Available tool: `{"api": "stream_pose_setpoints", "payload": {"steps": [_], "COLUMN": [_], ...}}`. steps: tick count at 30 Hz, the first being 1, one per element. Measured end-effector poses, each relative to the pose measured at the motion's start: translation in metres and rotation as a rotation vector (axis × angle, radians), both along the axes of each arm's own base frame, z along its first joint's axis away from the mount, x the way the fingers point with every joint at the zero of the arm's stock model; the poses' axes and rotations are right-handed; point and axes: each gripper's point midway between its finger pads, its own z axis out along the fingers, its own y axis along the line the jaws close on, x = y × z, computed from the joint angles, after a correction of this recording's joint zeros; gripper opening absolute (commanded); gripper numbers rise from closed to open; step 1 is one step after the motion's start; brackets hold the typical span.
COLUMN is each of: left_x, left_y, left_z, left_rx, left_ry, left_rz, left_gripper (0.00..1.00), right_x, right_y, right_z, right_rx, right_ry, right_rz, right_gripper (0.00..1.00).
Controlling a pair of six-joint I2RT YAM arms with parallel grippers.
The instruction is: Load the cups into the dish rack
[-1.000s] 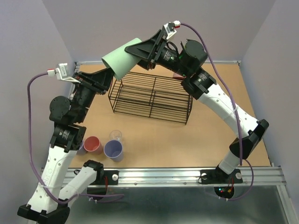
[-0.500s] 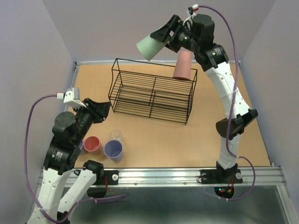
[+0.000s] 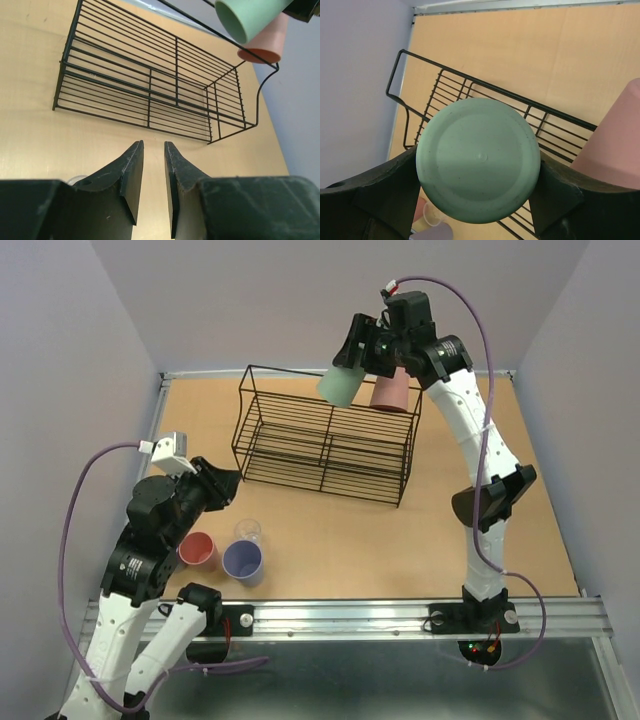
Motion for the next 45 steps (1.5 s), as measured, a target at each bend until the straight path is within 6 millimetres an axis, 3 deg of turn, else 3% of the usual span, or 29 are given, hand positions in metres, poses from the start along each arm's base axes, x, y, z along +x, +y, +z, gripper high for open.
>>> {"api": "stream_pose_setpoints", "payload": {"steps": [4, 14, 23, 24, 26, 27, 31, 40, 45], "left_x": [0.004, 0.009, 0.013, 0.013, 0.014, 0.015, 0.015, 0.016, 0.018], "left_y": [-0.004, -0.009, -0.011, -0.011, -0.011, -0.011, -0.011, -0.012, -0.012], "left_z": [-0.012, -0.021, -0.026, -0.027, -0.030, -0.032, -0.037, -0.041, -0.043], "left_rx": [0.018, 0.041, 0.052, 0.053, 0.056, 0.057, 0.060, 0.066, 0.074], "left_ry": [0.035, 0.057, 0.061, 0.064, 0.071, 0.073, 0.083, 0.088, 0.094], "left_rz": [-0.020, -0.046, -0.054, -0.055, -0.055, -0.055, -0.056, -0.057, -0.059], "left_gripper": [0.33, 0.32, 0.32, 0.32, 0.31, 0.31, 0.31, 0.31, 0.31], "right_x": [0.006, 0.016, 0.020, 0.020, 0.023, 0.024, 0.028, 0.032, 0.031], "right_y": [-0.003, -0.005, 0.006, 0.008, 0.009, 0.011, 0.014, 0.016, 0.024], "right_z": [-0.004, -0.012, -0.013, -0.014, -0.014, -0.015, -0.017, -0.021, -0.037], "right_rx": [-0.036, -0.103, -0.121, -0.123, -0.125, -0.127, -0.139, -0.150, -0.169], "right_ry": [-0.016, -0.050, -0.083, -0.087, -0.096, -0.101, -0.118, -0.123, -0.094], "right_rz": [-0.006, -0.013, 0.008, 0.008, 0.008, 0.009, 0.008, 0.008, 0.024], "right_gripper": [0.01, 0.03, 0.35, 0.44, 0.52, 0.63, 0.74, 0.86, 0.87]}}
